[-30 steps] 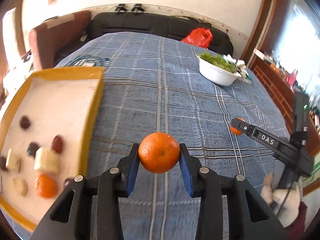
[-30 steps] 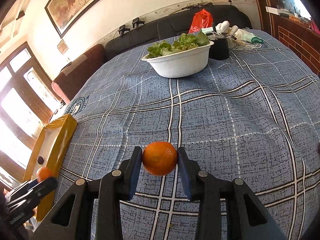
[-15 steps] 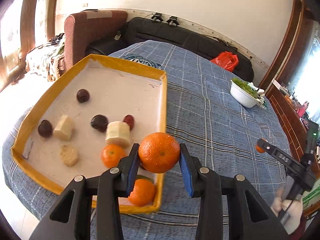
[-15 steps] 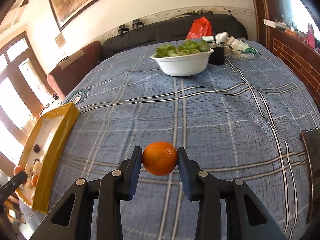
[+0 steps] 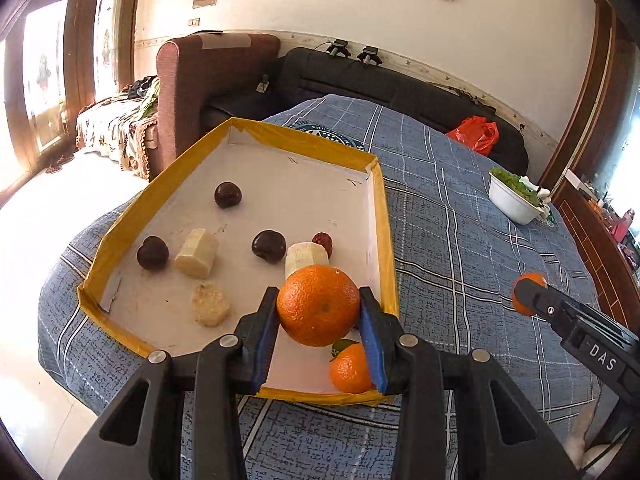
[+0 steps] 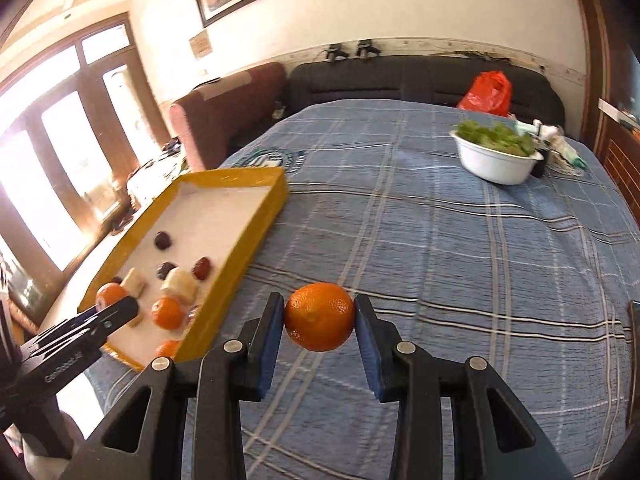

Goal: Organize fruits
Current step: 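Carry both oranges into the yellow tray and open both tools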

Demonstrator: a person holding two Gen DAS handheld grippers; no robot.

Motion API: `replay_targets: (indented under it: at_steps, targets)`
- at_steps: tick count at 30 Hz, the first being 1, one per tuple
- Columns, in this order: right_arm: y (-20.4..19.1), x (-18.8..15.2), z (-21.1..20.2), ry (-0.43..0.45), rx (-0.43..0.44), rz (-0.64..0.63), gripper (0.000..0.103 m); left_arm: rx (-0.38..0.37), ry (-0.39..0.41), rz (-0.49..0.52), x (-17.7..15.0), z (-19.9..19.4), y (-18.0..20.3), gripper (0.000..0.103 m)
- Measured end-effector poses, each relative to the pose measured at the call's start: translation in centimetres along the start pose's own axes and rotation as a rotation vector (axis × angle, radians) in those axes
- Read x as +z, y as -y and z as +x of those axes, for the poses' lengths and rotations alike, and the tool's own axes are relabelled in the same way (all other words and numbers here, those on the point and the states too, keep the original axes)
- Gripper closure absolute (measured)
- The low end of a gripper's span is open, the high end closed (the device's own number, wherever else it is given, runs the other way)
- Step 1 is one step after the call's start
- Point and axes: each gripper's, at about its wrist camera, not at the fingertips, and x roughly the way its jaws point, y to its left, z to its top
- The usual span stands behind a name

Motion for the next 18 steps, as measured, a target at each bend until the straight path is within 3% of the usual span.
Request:
replay_targets:
  at_steps: [9, 18]
  targets:
    - [-4.3, -0.3, 0.7, -0.011, 0.048, -0.077, 0.063, 0.002, 0.005, -0.062, 0.3, -0.2, -3.2, 0.066]
    - [-7.5, 0.3, 3.4, -0.062, 0.108, -0.105, 0.063, 0.072, 0.024, -0.183, 1.3, 0.1, -8.7, 0.066]
